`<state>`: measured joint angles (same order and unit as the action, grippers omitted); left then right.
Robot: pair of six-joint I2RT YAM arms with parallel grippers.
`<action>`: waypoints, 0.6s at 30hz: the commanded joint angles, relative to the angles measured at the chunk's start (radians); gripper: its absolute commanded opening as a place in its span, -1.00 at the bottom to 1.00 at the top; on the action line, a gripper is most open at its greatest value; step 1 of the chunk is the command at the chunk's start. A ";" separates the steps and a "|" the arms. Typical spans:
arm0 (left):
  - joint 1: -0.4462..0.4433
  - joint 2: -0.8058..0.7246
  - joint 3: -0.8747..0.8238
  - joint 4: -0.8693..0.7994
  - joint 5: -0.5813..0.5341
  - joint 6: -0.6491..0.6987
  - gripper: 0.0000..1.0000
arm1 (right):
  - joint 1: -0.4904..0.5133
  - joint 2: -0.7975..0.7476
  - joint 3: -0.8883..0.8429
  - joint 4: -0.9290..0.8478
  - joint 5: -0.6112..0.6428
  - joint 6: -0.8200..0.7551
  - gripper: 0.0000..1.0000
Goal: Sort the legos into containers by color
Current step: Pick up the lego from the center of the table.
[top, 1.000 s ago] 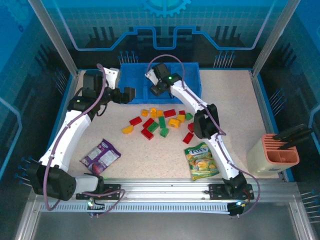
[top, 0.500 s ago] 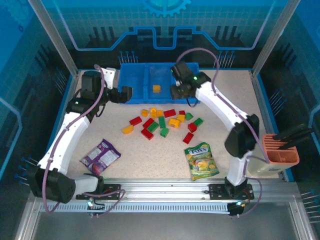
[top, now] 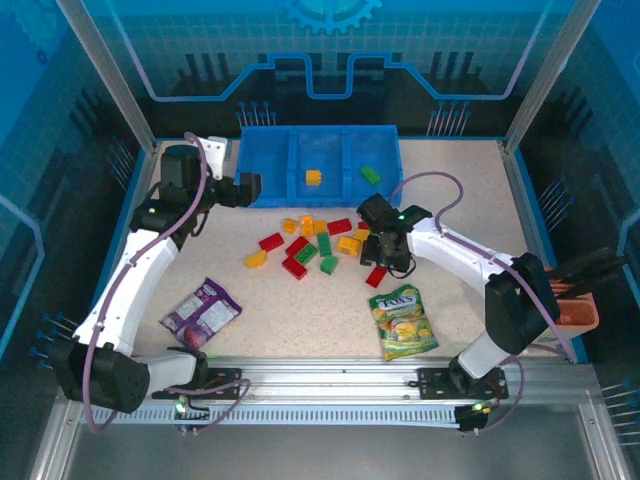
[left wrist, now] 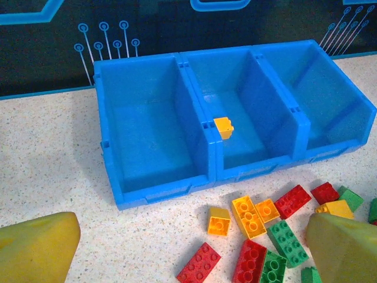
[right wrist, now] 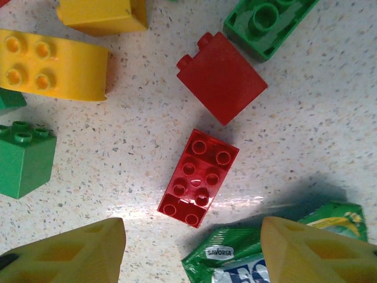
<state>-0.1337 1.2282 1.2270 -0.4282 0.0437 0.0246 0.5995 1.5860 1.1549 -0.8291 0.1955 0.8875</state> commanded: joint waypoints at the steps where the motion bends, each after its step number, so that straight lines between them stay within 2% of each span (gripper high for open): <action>1: 0.005 -0.015 -0.022 0.029 -0.004 -0.017 0.99 | 0.015 0.015 -0.029 0.055 -0.030 0.084 0.29; 18: 0.005 -0.036 -0.040 0.037 -0.022 0.005 0.99 | -0.003 0.167 -0.075 0.130 -0.022 0.092 0.35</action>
<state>-0.1337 1.2198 1.2003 -0.4126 0.0368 0.0254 0.6010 1.7252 1.0996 -0.7044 0.1669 0.9653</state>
